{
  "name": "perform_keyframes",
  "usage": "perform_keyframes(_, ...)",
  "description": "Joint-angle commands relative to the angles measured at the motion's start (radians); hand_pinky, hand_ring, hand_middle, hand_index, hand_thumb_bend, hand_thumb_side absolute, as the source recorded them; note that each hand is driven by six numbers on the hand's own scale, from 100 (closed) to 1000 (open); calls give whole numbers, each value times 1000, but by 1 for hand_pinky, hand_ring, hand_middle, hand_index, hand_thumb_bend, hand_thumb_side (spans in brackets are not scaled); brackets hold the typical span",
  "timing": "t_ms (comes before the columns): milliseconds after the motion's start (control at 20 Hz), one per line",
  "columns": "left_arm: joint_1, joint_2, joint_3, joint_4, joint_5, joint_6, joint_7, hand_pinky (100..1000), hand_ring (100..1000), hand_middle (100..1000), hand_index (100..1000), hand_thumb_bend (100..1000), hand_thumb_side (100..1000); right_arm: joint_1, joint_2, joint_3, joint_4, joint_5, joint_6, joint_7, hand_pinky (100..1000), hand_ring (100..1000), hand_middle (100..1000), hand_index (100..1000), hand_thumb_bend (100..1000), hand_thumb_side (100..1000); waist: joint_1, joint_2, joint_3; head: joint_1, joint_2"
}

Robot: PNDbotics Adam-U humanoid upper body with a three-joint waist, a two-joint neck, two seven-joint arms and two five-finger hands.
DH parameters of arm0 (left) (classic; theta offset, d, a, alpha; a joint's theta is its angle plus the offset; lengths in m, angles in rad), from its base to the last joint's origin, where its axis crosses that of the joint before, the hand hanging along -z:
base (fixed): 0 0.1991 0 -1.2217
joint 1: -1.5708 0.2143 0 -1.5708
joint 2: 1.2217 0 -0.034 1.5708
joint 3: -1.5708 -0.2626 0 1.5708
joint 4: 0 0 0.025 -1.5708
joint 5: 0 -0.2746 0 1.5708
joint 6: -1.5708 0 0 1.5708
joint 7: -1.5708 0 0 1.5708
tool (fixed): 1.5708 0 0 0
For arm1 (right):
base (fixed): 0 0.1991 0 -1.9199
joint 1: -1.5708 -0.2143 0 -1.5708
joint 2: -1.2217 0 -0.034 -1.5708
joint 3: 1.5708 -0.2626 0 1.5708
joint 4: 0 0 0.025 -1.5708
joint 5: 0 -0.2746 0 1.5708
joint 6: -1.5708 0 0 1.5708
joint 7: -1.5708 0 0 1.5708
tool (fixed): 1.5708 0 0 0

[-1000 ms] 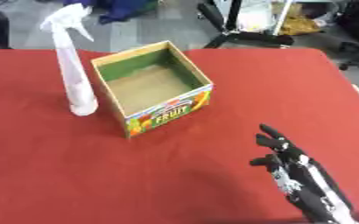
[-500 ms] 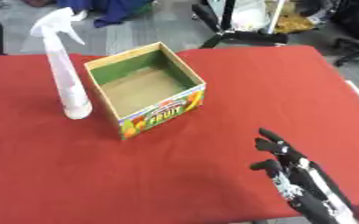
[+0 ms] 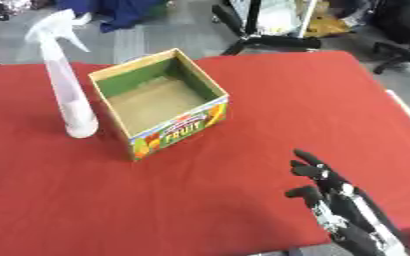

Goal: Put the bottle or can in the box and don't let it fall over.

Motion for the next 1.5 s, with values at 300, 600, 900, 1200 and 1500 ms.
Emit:
perform_keyframes(300, -12, -14, 1, 47, -42, -2, 53, 772, 772, 637, 820, 152, 693, -8, -12, 2, -10, -4, 0, 3, 701, 1000, 1000, 786, 100, 496, 1, -6, -6, -1, -13)
perform_keyframes(600, -4, -29, 1, 67, -49, 4, 119, 778, 785, 654, 822, 192, 710, -8, -8, 3, -11, -2, 0, 3, 701, 1000, 1000, 786, 100, 494, -2, 1, -10, -3, -15)
perform_keyframes(900, 8, -49, -16, 84, -70, 1, 119, 772, 779, 656, 828, 192, 694, -7, -3, 4, -11, -2, 0, 4, 702, 1000, 1000, 786, 100, 493, -7, 4, -14, -1, -19)
perform_keyframes(1200, 16, -65, -24, 94, -72, -7, 133, 737, 742, 605, 803, 123, 624, -6, -1, 5, -11, -3, 0, 6, 702, 1000, 1000, 786, 100, 492, -11, 5, -15, 0, -21)
perform_keyframes(1500, 19, -63, -26, 89, -35, -17, 144, 666, 639, 490, 732, 100, 534, -6, -1, 4, -11, -3, -1, 6, 702, 1000, 1000, 786, 100, 492, -12, 5, -13, -1, -23)
